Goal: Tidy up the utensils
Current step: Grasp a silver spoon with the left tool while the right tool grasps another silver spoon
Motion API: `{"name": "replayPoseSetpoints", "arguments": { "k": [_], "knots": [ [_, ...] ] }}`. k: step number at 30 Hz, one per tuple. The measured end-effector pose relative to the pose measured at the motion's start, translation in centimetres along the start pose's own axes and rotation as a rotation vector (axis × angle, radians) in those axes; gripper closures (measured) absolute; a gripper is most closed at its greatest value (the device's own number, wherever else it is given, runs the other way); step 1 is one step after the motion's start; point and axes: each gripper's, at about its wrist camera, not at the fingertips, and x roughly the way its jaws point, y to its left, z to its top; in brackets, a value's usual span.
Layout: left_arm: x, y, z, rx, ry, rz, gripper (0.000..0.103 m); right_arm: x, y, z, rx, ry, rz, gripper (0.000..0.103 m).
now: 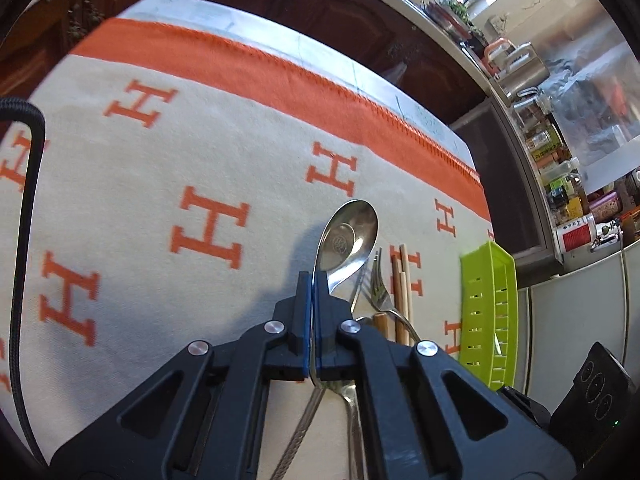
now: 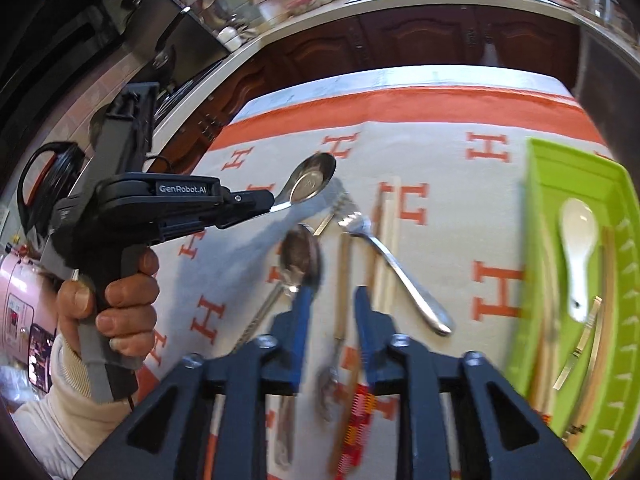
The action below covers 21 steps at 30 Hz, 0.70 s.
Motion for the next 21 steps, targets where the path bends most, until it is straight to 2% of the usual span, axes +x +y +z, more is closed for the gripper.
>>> {"name": "replayPoseSetpoints", "arguments": {
  "k": [8,14,16,19,21],
  "knots": [
    [-5.0,3.7,-2.0,-0.042,-0.104,0.004,0.103,5.0,2.5,0.5,-0.015,0.043,-0.022,0.073],
    [-7.3,6.1,-3.4,-0.061,-0.113,-0.027,0.103,8.4,2.3,1.0,0.001,0.070,-0.061,0.074],
    [-7.6,6.5,-3.9,-0.067,-0.117,-0.030,0.103,8.7,2.5,1.1,-0.013,0.046,-0.076,0.075],
    [-7.8,6.8,-4.4,-0.072,-0.122,-0.033,0.103,9.4,3.2,1.1,-0.053,0.028,-0.096,0.089],
    [-7.8,6.9,-4.7,-0.075,-0.122,-0.036,0.103,9.5,3.2,1.2,-0.062,0.017,-0.088,0.094]
  ]
}}
